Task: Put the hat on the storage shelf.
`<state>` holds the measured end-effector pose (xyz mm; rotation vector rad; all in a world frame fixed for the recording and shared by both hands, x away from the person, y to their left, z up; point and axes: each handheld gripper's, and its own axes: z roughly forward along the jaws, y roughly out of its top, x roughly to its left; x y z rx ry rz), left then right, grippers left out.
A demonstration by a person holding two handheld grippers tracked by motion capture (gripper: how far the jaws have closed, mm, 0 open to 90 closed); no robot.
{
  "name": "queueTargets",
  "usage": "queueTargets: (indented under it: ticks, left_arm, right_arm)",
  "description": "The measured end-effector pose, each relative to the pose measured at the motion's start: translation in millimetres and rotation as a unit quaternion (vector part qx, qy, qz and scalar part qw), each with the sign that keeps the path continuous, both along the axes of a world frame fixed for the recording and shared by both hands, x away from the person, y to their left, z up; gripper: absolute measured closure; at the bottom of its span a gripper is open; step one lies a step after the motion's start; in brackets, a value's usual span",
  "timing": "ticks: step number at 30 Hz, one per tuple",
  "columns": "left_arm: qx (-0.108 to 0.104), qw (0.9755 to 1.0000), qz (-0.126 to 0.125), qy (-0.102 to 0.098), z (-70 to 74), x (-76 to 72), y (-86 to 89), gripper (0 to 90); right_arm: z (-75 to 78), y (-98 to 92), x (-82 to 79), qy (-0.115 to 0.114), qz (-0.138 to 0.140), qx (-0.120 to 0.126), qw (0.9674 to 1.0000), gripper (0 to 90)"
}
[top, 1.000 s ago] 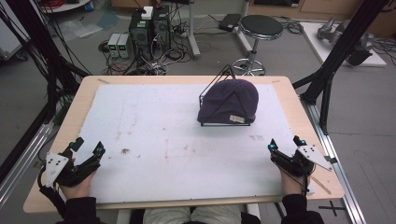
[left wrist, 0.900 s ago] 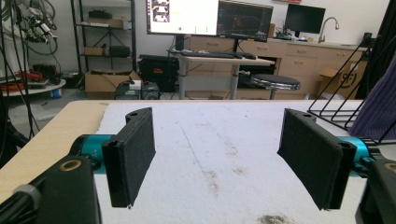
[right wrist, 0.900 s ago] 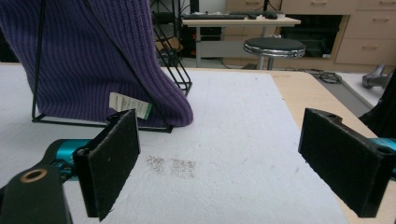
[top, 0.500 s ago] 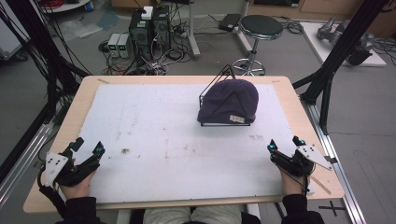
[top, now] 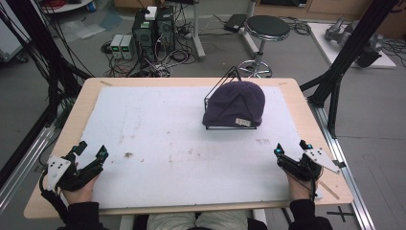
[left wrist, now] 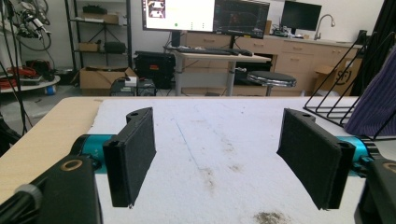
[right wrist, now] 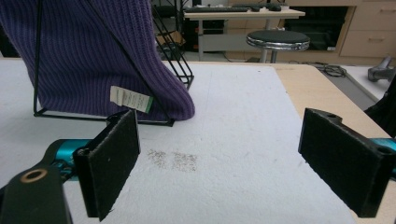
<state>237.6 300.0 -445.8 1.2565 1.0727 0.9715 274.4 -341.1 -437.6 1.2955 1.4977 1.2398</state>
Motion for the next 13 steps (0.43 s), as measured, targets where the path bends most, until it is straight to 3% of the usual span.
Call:
queueTargets:
  ticks: [13]
  left_arm:
    - [0.001, 1.0, -0.004, 0.001, -0.4, 1.1, -0.7, 27.3]
  right_arm:
    - [-1.1, -0.2, 1.2, 0.003, 0.002, 0.0, 1.0, 11.9]
